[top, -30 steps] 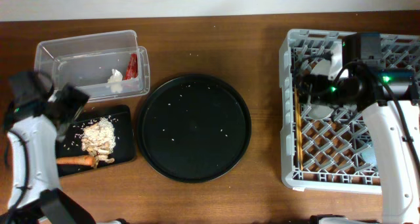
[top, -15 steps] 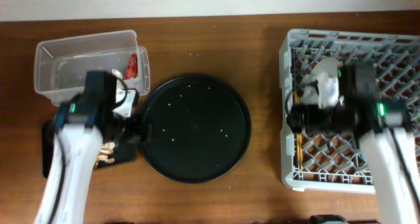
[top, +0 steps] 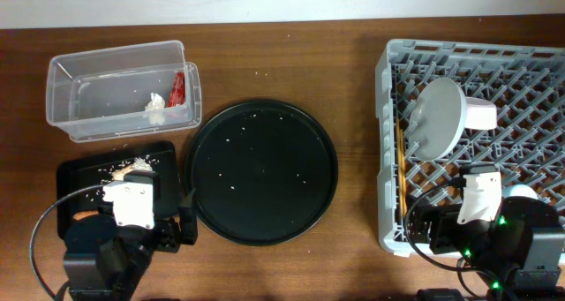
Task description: Sort waste into correct bins and load items into the dishwasher rack
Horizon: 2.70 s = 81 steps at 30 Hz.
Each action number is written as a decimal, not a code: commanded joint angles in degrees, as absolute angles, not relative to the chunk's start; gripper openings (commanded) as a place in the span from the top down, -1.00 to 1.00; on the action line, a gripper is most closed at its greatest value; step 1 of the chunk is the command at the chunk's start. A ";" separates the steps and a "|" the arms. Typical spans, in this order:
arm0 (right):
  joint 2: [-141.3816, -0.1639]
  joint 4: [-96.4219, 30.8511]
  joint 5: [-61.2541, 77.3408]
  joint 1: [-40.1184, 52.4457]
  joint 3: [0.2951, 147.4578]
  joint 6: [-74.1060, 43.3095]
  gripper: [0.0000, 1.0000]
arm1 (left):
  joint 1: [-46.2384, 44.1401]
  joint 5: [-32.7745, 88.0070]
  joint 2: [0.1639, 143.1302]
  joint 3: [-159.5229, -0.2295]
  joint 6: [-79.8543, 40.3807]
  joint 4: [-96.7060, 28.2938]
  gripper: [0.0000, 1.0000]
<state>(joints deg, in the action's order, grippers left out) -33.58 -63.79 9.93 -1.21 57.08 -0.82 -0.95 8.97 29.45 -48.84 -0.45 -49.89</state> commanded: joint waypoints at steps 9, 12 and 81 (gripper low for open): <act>-12.53 -48.01 7.55 1.87 40.80 0.23 -0.97 | -1.02 8.75 29.23 -48.36 -0.82 -49.76 -0.98; -1.19 -41.10 7.22 3.49 29.65 0.19 -0.97 | -1.02 8.73 29.23 -48.36 -0.82 -49.76 -0.98; -0.25 -3.81 7.44 3.46 0.32 5.34 -0.97 | -2.79 2.98 0.30 -0.54 -0.38 -4.51 -0.98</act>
<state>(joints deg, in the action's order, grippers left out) -0.62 -3.46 7.73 3.11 0.62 4.97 -2.52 1.93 0.64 -0.84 -0.43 -4.51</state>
